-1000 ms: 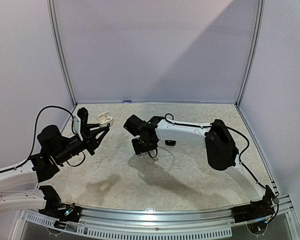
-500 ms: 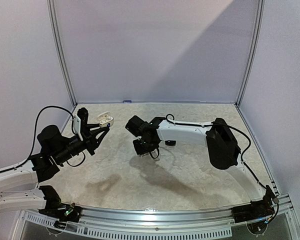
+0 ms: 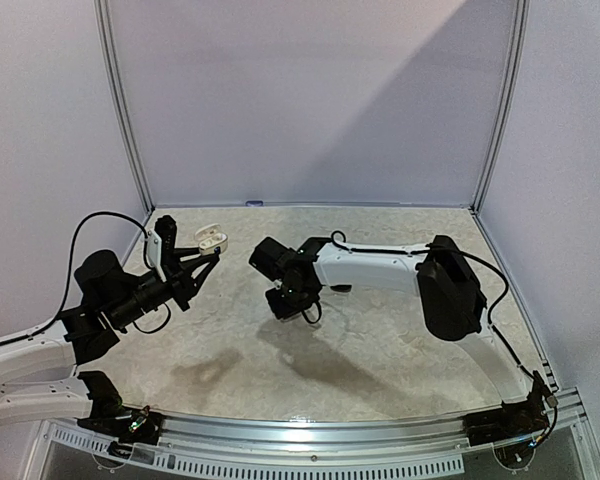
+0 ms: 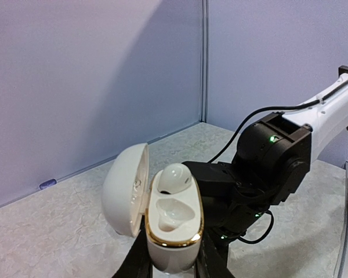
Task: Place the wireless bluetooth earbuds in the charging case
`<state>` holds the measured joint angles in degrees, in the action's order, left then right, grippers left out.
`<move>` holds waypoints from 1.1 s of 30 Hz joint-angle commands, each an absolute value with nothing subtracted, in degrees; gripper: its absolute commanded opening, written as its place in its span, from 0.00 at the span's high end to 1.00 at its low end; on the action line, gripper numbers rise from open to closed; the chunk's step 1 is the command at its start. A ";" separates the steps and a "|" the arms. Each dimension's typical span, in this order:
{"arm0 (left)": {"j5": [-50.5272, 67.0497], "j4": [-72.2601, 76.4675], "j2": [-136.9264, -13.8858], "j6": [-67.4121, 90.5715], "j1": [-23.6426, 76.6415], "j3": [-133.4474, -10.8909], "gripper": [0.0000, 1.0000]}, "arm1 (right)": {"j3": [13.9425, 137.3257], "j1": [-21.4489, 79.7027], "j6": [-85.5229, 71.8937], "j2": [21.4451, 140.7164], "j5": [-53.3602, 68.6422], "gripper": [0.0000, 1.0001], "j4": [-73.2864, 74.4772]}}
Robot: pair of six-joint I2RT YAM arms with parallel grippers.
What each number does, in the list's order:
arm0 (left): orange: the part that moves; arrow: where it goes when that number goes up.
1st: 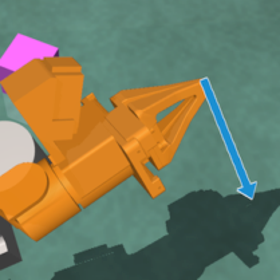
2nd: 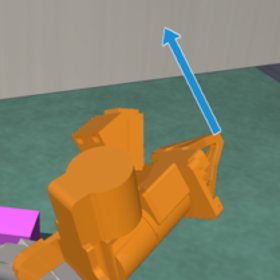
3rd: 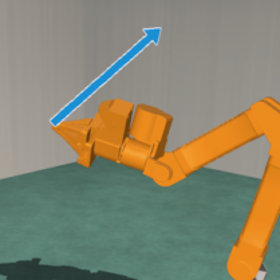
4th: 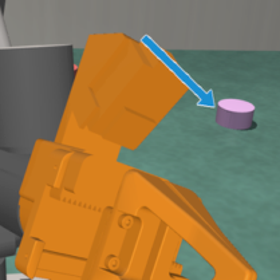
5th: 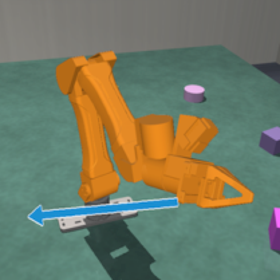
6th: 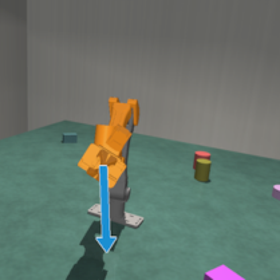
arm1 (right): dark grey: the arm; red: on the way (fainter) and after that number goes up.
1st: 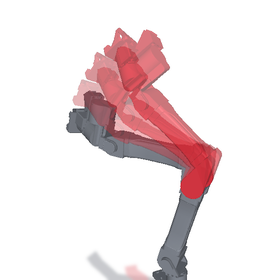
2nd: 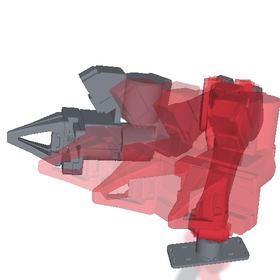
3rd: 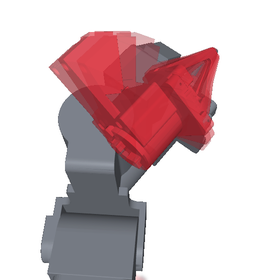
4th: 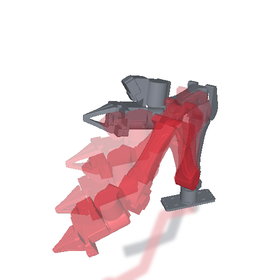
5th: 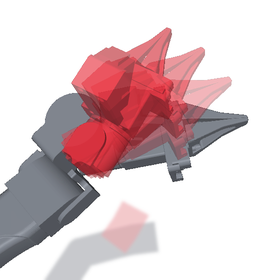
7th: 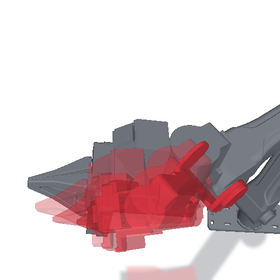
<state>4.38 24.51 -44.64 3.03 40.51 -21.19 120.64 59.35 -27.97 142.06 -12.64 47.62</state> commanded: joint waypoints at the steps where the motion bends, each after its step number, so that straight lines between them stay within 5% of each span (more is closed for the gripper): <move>1: 4.94 23.73 -44.82 2.38 40.96 -22.34 1.00 | 117.33 60.29 -26.02 141.39 -10.89 0.77 54.24; 26: 5.93 23.73 -44.98 2.37 41.04 -22.27 1.00 | 114.08 59.72 -21.35 135.45 -8.35 0.53 55.78; 33: 6.15 23.73 -45.00 2.37 41.04 -22.24 1.00 | 119.04 57.08 -33.34 135.64 -4.36 0.45 56.72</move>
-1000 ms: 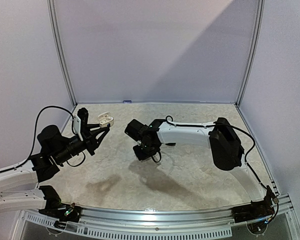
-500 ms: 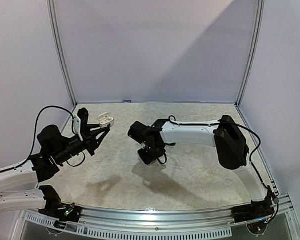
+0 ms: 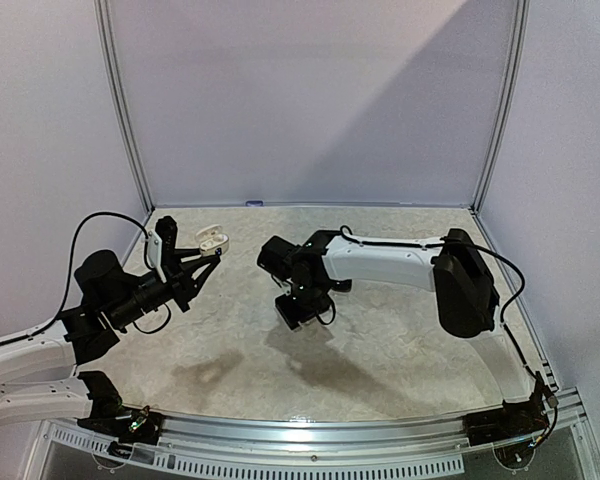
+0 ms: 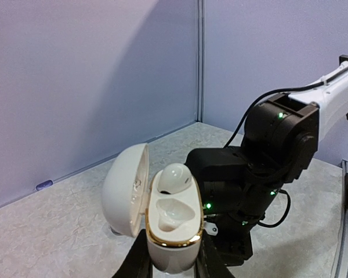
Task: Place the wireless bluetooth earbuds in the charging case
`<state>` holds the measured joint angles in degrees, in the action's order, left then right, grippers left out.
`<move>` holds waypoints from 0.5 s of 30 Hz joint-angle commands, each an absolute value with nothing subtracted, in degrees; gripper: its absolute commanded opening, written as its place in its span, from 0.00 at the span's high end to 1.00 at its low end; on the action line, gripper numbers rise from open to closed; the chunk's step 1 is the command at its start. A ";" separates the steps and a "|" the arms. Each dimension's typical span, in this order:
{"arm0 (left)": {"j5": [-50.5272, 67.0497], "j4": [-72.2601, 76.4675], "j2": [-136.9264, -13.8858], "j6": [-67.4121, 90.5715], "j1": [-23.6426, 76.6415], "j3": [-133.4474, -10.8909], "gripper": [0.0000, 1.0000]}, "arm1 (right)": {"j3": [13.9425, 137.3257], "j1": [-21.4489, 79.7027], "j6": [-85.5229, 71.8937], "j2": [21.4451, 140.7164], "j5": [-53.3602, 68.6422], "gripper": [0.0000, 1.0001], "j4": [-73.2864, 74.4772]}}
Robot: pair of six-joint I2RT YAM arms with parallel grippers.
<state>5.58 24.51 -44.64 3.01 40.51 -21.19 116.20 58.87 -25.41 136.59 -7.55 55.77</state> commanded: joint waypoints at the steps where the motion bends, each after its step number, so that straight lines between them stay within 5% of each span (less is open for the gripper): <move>1: 6.23 23.72 -45.08 2.38 41.04 -22.27 1.00 | 119.46 56.89 -34.83 135.75 -3.71 0.44 56.74; 15: 6.70 23.64 -45.14 2.60 41.04 -22.31 1.00 | 134.82 55.74 -37.39 148.10 -3.36 0.47 70.68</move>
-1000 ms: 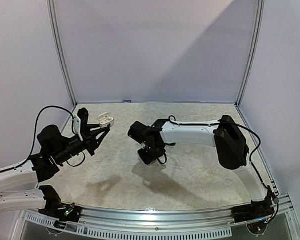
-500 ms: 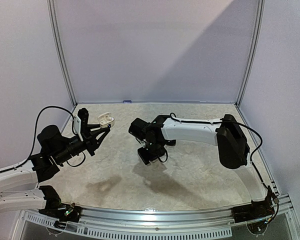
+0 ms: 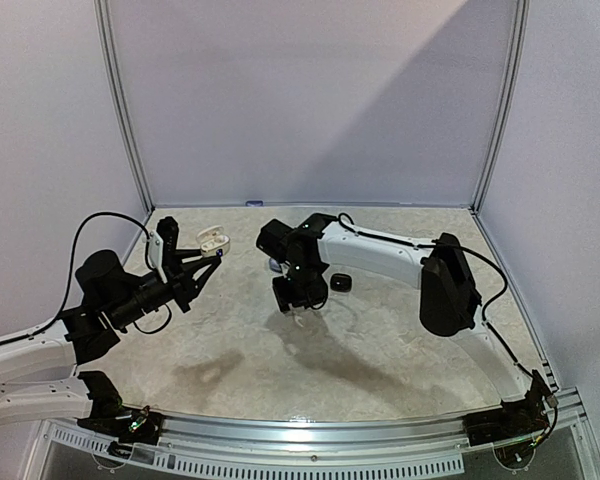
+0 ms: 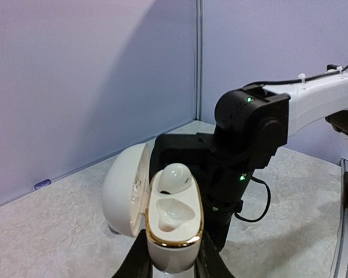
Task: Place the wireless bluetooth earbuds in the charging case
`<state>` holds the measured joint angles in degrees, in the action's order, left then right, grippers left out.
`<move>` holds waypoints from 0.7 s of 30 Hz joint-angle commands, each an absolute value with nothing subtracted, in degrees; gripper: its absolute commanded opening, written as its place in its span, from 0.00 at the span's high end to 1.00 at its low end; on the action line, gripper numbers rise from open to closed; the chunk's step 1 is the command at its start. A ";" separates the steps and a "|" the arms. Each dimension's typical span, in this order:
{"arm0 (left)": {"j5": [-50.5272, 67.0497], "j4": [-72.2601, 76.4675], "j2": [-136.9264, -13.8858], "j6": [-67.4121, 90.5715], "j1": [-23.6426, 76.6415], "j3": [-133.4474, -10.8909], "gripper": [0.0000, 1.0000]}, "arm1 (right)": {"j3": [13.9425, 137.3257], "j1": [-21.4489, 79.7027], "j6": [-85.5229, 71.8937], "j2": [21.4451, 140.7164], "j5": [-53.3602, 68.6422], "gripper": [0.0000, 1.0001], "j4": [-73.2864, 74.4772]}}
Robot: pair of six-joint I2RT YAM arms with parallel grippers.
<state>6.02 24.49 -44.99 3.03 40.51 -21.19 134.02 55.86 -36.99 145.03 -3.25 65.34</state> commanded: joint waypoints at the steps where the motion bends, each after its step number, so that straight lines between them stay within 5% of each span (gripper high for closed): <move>1: 6.78 23.64 -45.22 2.63 41.04 -22.33 1.00 | 134.82 55.73 -37.16 148.29 -3.42 0.48 70.59; 21: 7.11 23.55 -45.46 2.55 41.04 -22.29 1.00 | 134.91 55.74 -36.59 149.50 -0.82 0.83 68.29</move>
